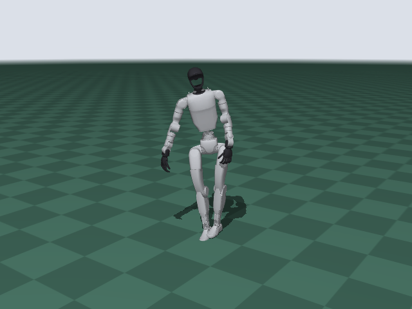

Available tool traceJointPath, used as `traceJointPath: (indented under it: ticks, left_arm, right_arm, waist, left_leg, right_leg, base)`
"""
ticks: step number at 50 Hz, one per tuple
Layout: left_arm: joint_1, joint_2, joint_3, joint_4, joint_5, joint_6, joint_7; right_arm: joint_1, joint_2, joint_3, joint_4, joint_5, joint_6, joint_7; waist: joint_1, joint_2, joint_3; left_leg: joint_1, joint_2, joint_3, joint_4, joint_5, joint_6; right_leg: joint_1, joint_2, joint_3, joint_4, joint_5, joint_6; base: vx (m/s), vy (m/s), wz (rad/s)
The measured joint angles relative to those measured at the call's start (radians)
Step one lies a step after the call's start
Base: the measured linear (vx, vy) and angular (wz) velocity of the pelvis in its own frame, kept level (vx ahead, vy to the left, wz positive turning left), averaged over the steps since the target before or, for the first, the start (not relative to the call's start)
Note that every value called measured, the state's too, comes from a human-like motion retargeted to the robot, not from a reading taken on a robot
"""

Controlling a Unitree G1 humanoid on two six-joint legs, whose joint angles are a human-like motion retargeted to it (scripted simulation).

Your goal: Upper body actions

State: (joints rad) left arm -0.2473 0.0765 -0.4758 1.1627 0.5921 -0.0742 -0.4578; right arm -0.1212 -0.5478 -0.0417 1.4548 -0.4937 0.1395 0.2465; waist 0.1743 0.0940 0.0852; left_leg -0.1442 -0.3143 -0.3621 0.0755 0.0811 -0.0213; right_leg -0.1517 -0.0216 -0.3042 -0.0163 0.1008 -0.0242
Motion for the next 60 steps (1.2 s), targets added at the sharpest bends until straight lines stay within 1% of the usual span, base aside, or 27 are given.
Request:
traceJointPath:
  ticks: [2,3,5,7,9,11,13,15,17,20,22,25,26,27,28,30,32,35,40,42,43,45,47,50,53,57,60]
  left_arm:
    - [0.008,-0.004,-0.019,-0.029,0.017,-0.032,0.053]
    - [0.018,-0.006,-0.021,-0.034,0.029,-0.051,0.088]
    - [0.043,-0.007,-0.010,-0.016,0.058,-0.082,0.188]
    - [0.066,0.005,0.010,0.043,0.082,-0.090,0.309]
    - [0.079,0.022,0.034,0.134,0.107,-0.080,0.422]
    - [0.081,0.041,0.052,0.240,0.129,-0.054,0.483]
    - [0.078,0.058,0.065,0.340,0.143,-0.011,0.481]
    - [0.079,0.071,0.079,0.414,0.140,0.040,0.415]
    - [0.090,0.077,0.098,0.451,0.118,0.074,0.321]
    - [0.121,0.075,0.145,0.459,0.045,0.088,0.171]
    - [0.137,0.071,0.172,0.438,-0.016,0.076,0.103]
    - [0.150,0.068,0.183,0.383,-0.047,0.079,0.102]
    - [0.150,0.072,0.178,0.362,-0.024,0.080,0.125]
    - [0.149,0.077,0.168,0.342,0.006,0.082,0.149]
    - [0.145,0.086,0.147,0.320,0.052,0.083,0.173]
    - [0.141,0.098,0.119,0.274,0.172,0.074,0.212]
    - [0.142,0.110,0.138,0.228,0.277,0.054,0.226]
    - [0.136,0.142,0.132,0.166,0.340,0.036,0.207]
    - [0.121,0.193,0.145,0.138,0.301,0.029,0.153]
    - [0.096,0.221,0.109,0.158,0.237,-0.017,0.121]
    - [0.084,0.234,0.088,0.171,0.213,-0.044,0.107]
    - [0.058,0.261,0.055,0.200,0.208,-0.085,0.073]
    - [0.038,0.278,0.049,0.235,0.275,-0.066,0.048]
    - [0.017,0.287,0.062,0.292,0.370,0.055,0.033]
    - [0.019,0.292,0.079,0.332,0.353,0.135,0.004]
    - [0.080,0.274,0.150,0.326,0.239,0.136,0.008]
    - [0.161,0.231,0.232,0.302,0.095,0.111,0.072]
  right_arm:
    - [-0.026,-0.048,0.035,0.012,-0.070,-0.001,0.044]
    - [-0.044,-0.067,0.051,0.019,-0.122,0.010,0.067]
    - [-0.094,-0.090,0.083,0.028,-0.253,0.060,0.116]
    - [-0.129,-0.083,0.103,0.004,-0.402,0.108,0.156]
    - [-0.141,-0.070,0.123,-0.038,-0.508,0.099,0.164]
    - [-0.143,-0.068,0.166,-0.086,-0.532,0.024,0.142]
    - [-0.141,-0.081,0.215,-0.142,-0.523,-0.072,0.129]
    - [-0.136,-0.103,0.254,-0.206,-0.514,-0.136,0.136]
    - [-0.128,-0.130,0.275,-0.265,-0.511,-0.161,0.146]
    - [-0.125,-0.162,0.309,-0.321,-0.485,-0.159,0.119]
    - [-0.127,-0.171,0.321,-0.318,-0.436,-0.155,0.070]
    - [-0.119,-0.145,0.291,-0.267,-0.354,-0.126,-0.005]
    - [-0.109,-0.127,0.271,-0.247,-0.332,-0.107,-0.010]
    - [-0.097,-0.109,0.244,-0.227,-0.313,-0.090,-0.011]
    - [-0.079,-0.087,0.204,-0.207,-0.302,-0.076,-0.003]
    - [-0.044,-0.038,0.119,-0.170,-0.303,-0.066,0.018]
    - [-0.035,0.013,0.057,-0.138,-0.305,-0.066,0.023]
    - [0.001,0.093,-0.029,-0.101,-0.258,-0.061,0.008]
    - [0.058,0.172,-0.032,-0.044,-0.086,-0.091,0.069]
    - [0.083,0.174,-0.029,-0.047,-0.095,-0.103,0.110]
    - [0.099,0.170,-0.029,-0.057,-0.112,-0.108,0.119]
    - [0.141,0.158,-0.015,-0.093,-0.131,-0.108,0.118]
    - [0.197,0.147,-0.009,-0.154,-0.136,-0.115,0.090]
    - [0.289,0.144,-0.016,-0.248,-0.123,-0.149,0.029]
    - [0.340,0.136,-0.007,-0.291,-0.093,-0.172,0.007]
    - [0.355,0.080,0.079,-0.312,-0.057,-0.187,0.064]
    - [0.329,0.033,0.155,-0.322,-0.090,-0.199,0.128]
  waist:
    - [0.020,0.019,0.010]
    - [0.027,0.026,0.016]
    - [0.022,0.044,0.022]
    - [-0.007,0.039,0.025]
    - [-0.036,0.026,0.026]
    - [-0.063,0.006,0.024]
    - [-0.075,-0.021,0.023]
    - [-0.072,-0.047,0.022]
    - [-0.135,-0.052,0.007]
    - [-0.160,-0.064,-0.003]
    - [-0.088,-0.074,0.012]
    - [0.075,-0.101,0.065]
    - [0.120,-0.104,0.080]
    - [0.133,-0.097,0.083]
    - [0.082,-0.072,0.062]
    - [-0.094,-0.053,0.043]
    - [-0.057,-0.068,0.069]
    - [-0.079,-0.090,0.074]
    - [-0.083,-0.099,0.090]
    - [-0.071,-0.092,0.098]
    - [-0.070,-0.092,0.099]
    - [-0.068,-0.088,0.095]
    - [-0.068,-0.087,0.085]
    - [-0.063,-0.090,0.064]
    - [-0.053,-0.087,0.045]
    - [-0.062,-0.068,0.021]
    - [-0.096,-0.047,0.004]
  left_leg:
    - [-0.020,0.018,0.089,0.016,-0.064,-0.027]
    - [-0.029,0.031,0.147,0.025,-0.088,-0.012]
    - [-0.032,0.091,0.283,0.053,-0.133,-0.021]
    - [-0.029,0.149,0.435,0.093,-0.192,-0.014]
    - [-0.021,0.185,0.479,0.134,-0.181,-0.027]
    - [-0.008,0.208,0.453,0.188,-0.178,-0.058]
    - [0.003,0.216,0.415,0.249,-0.168,-0.059]
    - [0.015,0.246,0.431,0.309,-0.160,-0.053]
    - [0.026,0.272,0.339,0.360,-0.152,-0.071]
    - [0.048,0.269,0.226,0.404,-0.134,-0.094]
    - [0.082,0.250,0.255,0.403,-0.112,-0.077]
    - [0.075,0.211,0.381,0.441,-0.058,-0.038]
    - [0.068,0.203,0.412,0.427,-0.058,-0.055]
    - [0.088,0.208,0.397,0.380,-0.062,-0.080]
    - [0.159,0.243,0.286,0.268,-0.074,-0.120]
    - [0.226,0.275,0.034,0.167,-0.165,-0.166]
    - [0.239,0.246,0.149,0.136,-0.226,-0.080]
    - [0.237,0.222,0.181,0.082,-0.262,-0.005]
    - [0.219,0.207,0.206,0.082,-0.252,0.023]
    - [0.214,0.207,0.228,0.084,-0.233,0.027]
    - [0.210,0.203,0.236,0.082,-0.223,0.029]
    - [0.201,0.196,0.246,0.079,-0.207,0.036]
    - [0.189,0.189,0.247,0.077,-0.197,0.043]
    - [0.173,0.178,0.244,0.077,-0.190,0.056]
    - [0.167,0.179,0.250,0.073,-0.184,0.062]
    - [0.171,0.190,0.263,0.064,-0.180,0.071]
    - [0.172,0.201,0.271,0.057,-0.177,0.071]
  right_leg:
    - [-0.014,-0.008,-0.008,-0.003,0.004,-0.004]
    - [-0.020,-0.014,-0.007,-0.003,0.007,-0.005]
    - [-0.033,-0.016,-0.012,-0.002,0.015,-0.007]
    - [-0.043,-0.036,-0.021,0.003,0.022,-0.004]
    - [-0.051,-0.056,-0.027,0.010,0.027,-0.002]
    - [-0.058,-0.081,-0.032,0.019,0.030,0.001]
    - [-0.065,-0.109,-0.022,0.027,0.037,0.005]
    - [-0.076,-0.136,0.001,0.033,0.048,0.010]
    - [-0.080,-0.174,-0.034,0.042,0.047,0.021]
    - [-0.100,-0.202,0.000,0.051,0.062,0.036]
    - [-0.126,-0.180,0.101,0.047,0.093,0.037]
    - [-0.152,-0.126,0.276,0.029,0.155,0.037]
    - [-0.159,-0.104,0.323,0.024,0.175,0.038]
    - [-0.167,-0.087,0.331,0.019,0.192,0.039]
    - [-0.176,-0.079,0.263,0.016,0.200,0.039]
    - [-0.173,-0.147,0.094,0.018,0.203,0.057]
    - [-0.198,-0.128,0.137,0.004,0.242,0.074]
    - [-0.233,-0.145,0.129,0.008,0.210,0.103]
    - [-0.225,-0.148,0.010,-0.001,0.014,0.104]
    - [-0.217,-0.134,0.017,0.021,-0.015,0.109]
    - [-0.211,-0.133,0.024,0.039,-0.009,0.127]
    - [-0.194,-0.134,0.036,0.082,0.006,0.136]
    - [-0.170,-0.122,0.085,0.128,-0.003,0.142]
    - [-0.122,-0.104,0.137,0.192,-0.025,0.154]
    - [-0.055,-0.085,0.144,0.240,-0.067,0.131]
    - [0.051,-0.050,0.139,0.277,-0.107,0.095]
    - [0.119,-0.026,0.129,0.302,-0.095,0.082]
  base:
    - [-0.33,0.11,0.45]
    - [-0.32,0.14,0.16]
    - [-0.27,0.16,0.08]
    - [-0.15,0.13,0.04]
    - [-0.18,0.13,0.02]
    - [-0.18,0.10,0.16]
    - [-0.08,0.07,-0.03]
    - [-0.13,0.21,-0.01]
    - [-0.11,0.28,0.89]
    - [-0.10,0.34,-0.32]
    - [-0.18,0.44,-2.26]
    - [-0.26,0.35,-2.97]
    - [-0.30,0.24,-2.09]
    - [-0.37,0.27,-0.08]
    - [-0.46,0.36,2.13]
    - [-0.46,0.43,3.13]
    - [-0.39,0.42,-0.29]
    - [-0.43,0.44,-0.26]
    - [-0.37,0.29,-0.25]
    - [-0.31,0.29,-0.40]
    - [-0.31,0.31,-0.28]
    - [-0.27,0.28,-0.13]
    - [-0.18,0.18,0.02]
    - [-0.18,0.12,0.05]
    - [-0.15,0.06,-0.13]
    - [-0.12,0.06,-0.21]
    - [-0.18,0.07,-0.27]
